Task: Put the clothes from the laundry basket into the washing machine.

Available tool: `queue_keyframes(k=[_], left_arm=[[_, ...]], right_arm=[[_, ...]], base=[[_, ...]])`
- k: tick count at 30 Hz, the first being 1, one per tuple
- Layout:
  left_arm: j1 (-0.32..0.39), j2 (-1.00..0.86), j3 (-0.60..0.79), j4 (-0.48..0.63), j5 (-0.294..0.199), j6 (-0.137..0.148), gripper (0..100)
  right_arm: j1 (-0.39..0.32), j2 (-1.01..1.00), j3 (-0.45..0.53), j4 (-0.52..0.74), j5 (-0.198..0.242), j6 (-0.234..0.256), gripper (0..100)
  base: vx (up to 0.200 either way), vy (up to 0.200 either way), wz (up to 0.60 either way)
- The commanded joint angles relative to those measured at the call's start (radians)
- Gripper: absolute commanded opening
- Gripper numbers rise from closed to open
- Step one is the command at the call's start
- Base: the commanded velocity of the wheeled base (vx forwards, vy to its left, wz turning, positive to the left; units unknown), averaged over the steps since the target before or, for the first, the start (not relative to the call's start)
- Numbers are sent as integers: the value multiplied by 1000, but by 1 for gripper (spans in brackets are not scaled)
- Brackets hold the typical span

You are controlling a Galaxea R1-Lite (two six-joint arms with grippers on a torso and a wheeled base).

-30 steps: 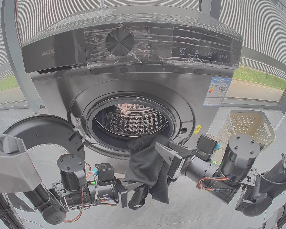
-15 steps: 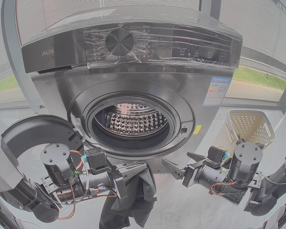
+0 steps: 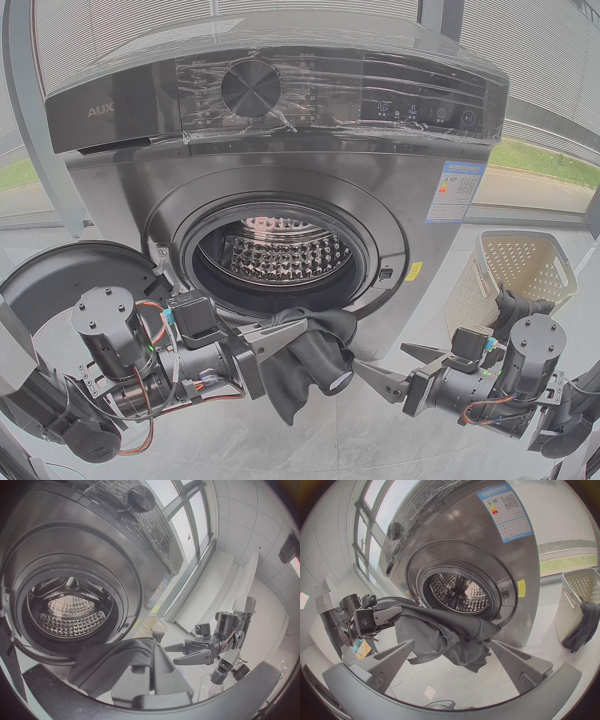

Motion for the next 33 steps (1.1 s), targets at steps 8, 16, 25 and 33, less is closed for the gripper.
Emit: queue_keyframes(k=[8,16,25,33], left_arm=[[1,-4,-28,-2,-1,-12,0],[4,-7,-28,-2,-1,-26,0],[4,-7,-16,-20,1,-26,0],[3,7,-30,-20,44,-26,0]], right_arm=[[1,56,69,-60,8,29,100],[1,177,86,-83,31,-46,100],[1,323,38,-219,32,-95,100],[40,350,38,-252,66,-100,100]], base=[[0,0,0],[0,0,0],[0,0,0],[0,0,0]])
